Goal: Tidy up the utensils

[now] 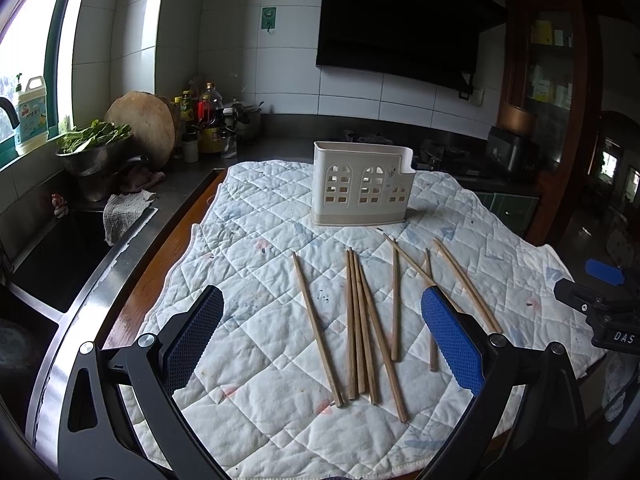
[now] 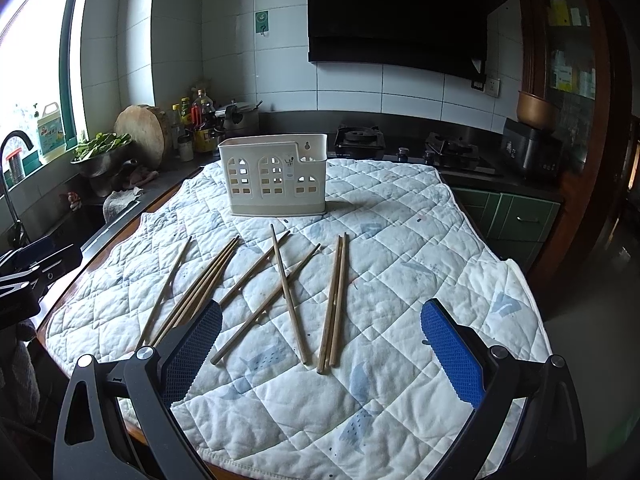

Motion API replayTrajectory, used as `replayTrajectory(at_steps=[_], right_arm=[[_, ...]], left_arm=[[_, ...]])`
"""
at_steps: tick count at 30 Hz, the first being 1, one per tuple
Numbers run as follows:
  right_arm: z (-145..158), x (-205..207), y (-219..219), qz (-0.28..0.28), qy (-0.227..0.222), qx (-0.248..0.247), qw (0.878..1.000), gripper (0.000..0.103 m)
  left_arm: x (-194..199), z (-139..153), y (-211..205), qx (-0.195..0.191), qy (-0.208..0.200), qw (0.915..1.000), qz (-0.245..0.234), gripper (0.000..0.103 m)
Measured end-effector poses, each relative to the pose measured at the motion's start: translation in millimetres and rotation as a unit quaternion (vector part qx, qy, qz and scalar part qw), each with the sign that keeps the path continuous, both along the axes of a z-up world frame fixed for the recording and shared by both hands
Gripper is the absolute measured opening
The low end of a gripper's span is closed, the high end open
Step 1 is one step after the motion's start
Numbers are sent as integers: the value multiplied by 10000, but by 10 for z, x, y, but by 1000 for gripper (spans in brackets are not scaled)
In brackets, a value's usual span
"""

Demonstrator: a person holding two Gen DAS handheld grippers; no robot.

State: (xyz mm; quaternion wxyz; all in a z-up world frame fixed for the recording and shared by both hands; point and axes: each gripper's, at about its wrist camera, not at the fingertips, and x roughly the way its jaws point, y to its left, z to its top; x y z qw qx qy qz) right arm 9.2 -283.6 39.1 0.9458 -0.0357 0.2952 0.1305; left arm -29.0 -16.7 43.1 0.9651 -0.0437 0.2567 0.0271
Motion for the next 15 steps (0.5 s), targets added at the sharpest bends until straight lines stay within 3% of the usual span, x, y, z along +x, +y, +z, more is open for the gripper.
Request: replayTrajectory(at_steps=[15], right_arm=[[17,3,-11,-14,-18,26,10000,97]], left_arm=[[-4,1,-4,4,0,10000,6,98]])
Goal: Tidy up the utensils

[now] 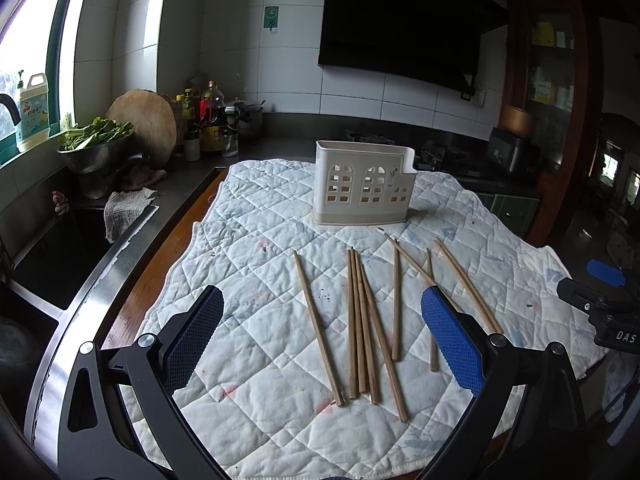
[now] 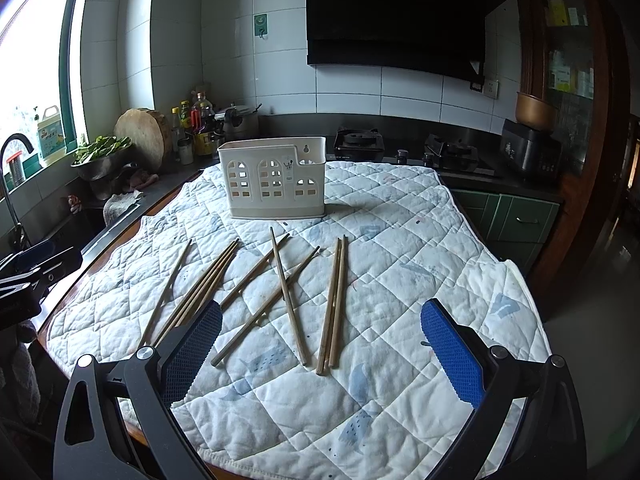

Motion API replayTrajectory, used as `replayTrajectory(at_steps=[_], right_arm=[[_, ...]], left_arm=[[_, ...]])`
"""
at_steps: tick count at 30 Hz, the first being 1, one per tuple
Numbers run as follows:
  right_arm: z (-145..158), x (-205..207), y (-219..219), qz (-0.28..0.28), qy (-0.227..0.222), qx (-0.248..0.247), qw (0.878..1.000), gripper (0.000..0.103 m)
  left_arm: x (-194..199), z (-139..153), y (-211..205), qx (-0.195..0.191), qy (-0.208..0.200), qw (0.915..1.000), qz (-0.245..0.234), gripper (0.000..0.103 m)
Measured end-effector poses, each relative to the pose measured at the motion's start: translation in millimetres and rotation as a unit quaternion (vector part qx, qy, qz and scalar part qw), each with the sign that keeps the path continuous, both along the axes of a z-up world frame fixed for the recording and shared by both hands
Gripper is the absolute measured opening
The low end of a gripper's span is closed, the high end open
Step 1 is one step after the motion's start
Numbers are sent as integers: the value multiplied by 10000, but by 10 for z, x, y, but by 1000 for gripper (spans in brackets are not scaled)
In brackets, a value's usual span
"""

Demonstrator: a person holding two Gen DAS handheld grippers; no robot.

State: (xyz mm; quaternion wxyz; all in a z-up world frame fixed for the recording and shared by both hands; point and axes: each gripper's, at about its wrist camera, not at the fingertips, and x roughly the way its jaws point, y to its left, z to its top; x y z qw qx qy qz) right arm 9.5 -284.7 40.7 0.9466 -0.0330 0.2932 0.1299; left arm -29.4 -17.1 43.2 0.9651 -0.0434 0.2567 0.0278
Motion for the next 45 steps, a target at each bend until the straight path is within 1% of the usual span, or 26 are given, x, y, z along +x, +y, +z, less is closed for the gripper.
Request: replayTrajectory(at_steps=[12,32,35,38,40,43,45], right_arm=[[-39,42,-20,-10,27,4,10000,97],[-305,217,-32,0,273,8,9996,96],[-350,253,-35,4,325,-3,9995,95],[-403,295,-33,5,404,-28,9992,93],[-440,330,-39,15,481,-21,9988,86],[-488,367,-44,5,544,-18,9985,85],[-517,392,-42,21,590,-18,9983,81]], left_arm=[[76,-92,13,-120,136,9998,30,98],[304,-339,74,-257,565,9979,181,98],[344,-385,111,-333,649,9971,202,97],[382,-438,146,-369,733,9963,244,97],[393,-470,160,-354,783,9960,263,96],[427,-529,187,-435,878,9950,198,88],[447,-574,193,-457,940,9944,180,86]])
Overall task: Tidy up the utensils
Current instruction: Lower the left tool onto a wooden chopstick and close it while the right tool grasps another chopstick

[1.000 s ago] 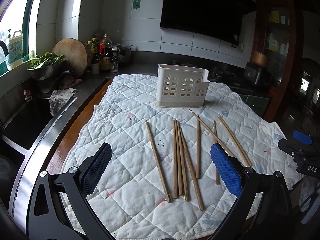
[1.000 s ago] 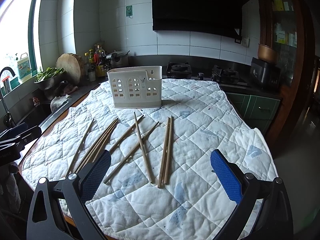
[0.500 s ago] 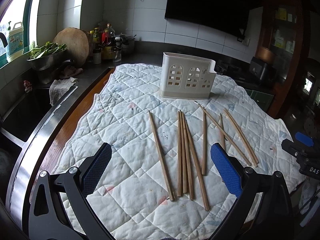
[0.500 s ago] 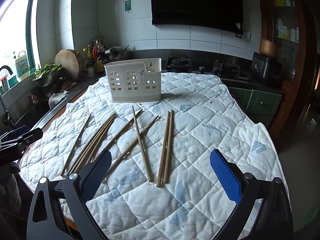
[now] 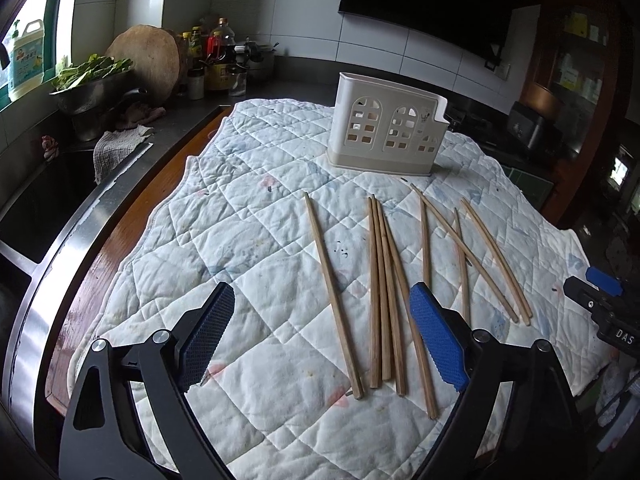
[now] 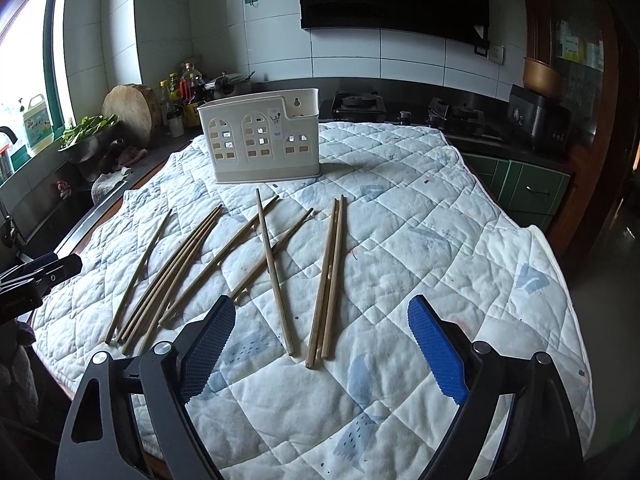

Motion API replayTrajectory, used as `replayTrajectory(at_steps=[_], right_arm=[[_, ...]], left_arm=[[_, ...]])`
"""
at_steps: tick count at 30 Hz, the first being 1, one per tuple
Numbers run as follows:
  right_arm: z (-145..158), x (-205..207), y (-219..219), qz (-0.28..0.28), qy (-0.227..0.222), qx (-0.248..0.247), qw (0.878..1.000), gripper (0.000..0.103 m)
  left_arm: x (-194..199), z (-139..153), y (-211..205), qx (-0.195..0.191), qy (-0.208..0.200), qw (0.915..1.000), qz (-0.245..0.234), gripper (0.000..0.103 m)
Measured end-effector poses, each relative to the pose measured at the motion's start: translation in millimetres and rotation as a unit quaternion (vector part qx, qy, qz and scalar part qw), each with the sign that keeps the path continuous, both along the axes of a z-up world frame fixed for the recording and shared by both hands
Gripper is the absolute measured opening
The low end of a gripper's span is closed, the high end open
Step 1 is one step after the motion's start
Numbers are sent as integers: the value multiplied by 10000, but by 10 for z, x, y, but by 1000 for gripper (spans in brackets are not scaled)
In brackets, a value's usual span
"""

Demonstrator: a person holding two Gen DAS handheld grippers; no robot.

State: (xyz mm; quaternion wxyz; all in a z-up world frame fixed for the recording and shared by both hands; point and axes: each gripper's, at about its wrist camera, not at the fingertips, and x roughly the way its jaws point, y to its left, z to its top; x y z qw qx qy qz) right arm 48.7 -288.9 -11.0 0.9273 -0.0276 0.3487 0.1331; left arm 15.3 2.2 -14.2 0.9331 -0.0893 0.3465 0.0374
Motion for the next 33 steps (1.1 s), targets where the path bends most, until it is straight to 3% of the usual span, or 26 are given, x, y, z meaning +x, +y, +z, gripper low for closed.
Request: replayTrajectory(at_steps=[12,22,33], right_arm=[[-236,162,-8,62,407,117,9991,60],[-336,257,-16,68,571,232,9981,47],[-468,363,-59,79,782,330,9964,26]], left_arm=[[119,-349,-123,-128,562,9977,-366,54],[253,-536,-131,-322,846,9954,-328,24],[346,-637,-125,-236,1055,9939,-210,15]])
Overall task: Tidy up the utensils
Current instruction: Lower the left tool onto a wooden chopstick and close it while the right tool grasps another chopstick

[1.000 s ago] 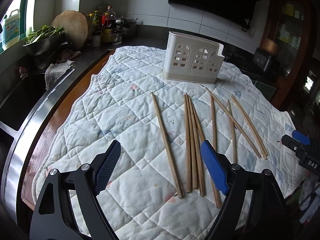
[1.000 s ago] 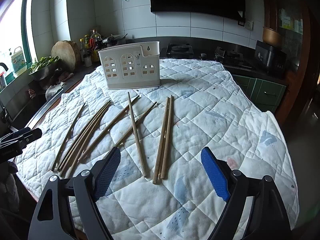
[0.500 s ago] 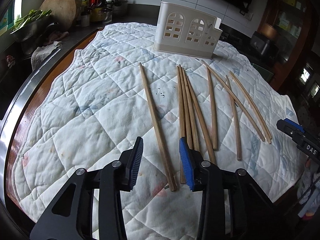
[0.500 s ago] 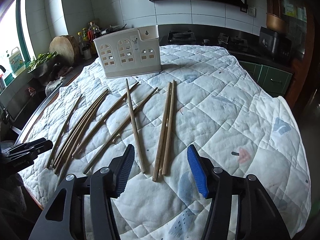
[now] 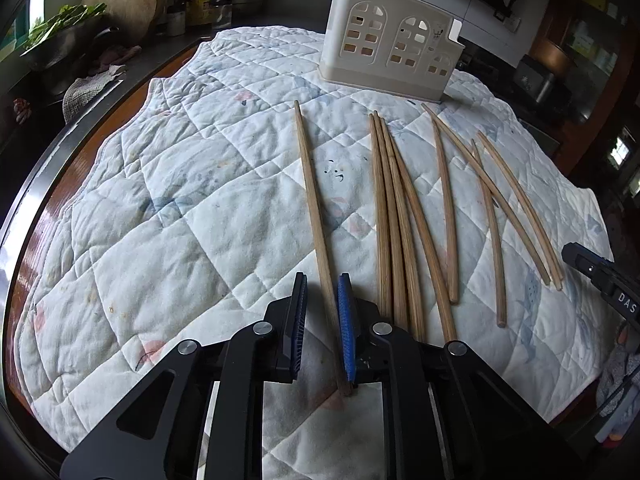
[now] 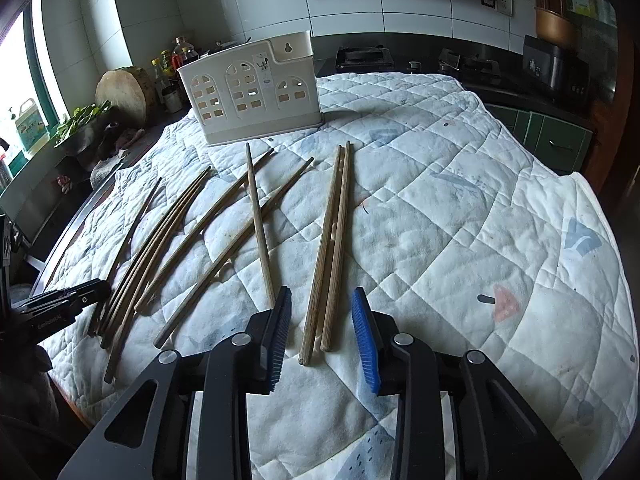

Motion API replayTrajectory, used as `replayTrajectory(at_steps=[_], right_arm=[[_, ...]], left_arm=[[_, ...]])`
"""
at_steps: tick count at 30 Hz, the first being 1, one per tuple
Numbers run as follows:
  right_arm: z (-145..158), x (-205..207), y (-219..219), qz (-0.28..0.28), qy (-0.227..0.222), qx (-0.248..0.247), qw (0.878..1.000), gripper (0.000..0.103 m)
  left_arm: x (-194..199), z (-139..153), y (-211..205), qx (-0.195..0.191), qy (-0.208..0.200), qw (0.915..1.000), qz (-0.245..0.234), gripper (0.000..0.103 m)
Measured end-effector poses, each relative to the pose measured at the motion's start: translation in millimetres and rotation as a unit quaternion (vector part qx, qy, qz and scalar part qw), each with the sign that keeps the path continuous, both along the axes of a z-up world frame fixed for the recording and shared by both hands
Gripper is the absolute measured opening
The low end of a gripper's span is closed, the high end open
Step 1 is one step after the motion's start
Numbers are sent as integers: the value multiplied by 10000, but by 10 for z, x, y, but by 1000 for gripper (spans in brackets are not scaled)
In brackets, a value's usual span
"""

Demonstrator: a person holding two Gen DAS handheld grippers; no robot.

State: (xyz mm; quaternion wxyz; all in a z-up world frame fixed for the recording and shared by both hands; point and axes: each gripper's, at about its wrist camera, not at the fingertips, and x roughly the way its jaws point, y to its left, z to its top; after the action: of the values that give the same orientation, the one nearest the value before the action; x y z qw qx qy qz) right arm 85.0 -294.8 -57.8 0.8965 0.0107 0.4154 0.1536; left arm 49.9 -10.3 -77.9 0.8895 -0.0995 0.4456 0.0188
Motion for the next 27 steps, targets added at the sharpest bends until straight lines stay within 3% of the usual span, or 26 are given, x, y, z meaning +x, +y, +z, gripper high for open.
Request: replayTrajectory(at_steps=[10,27], right_arm=[[-130,125,15,-107,143,-120,9998,12],[-201,169,59,-158,133,-257,9995,8]], left_arm=[[11,-10,0,34,6,10000,2,15],[21,-27,8,-39,-77,10000,49,14]])
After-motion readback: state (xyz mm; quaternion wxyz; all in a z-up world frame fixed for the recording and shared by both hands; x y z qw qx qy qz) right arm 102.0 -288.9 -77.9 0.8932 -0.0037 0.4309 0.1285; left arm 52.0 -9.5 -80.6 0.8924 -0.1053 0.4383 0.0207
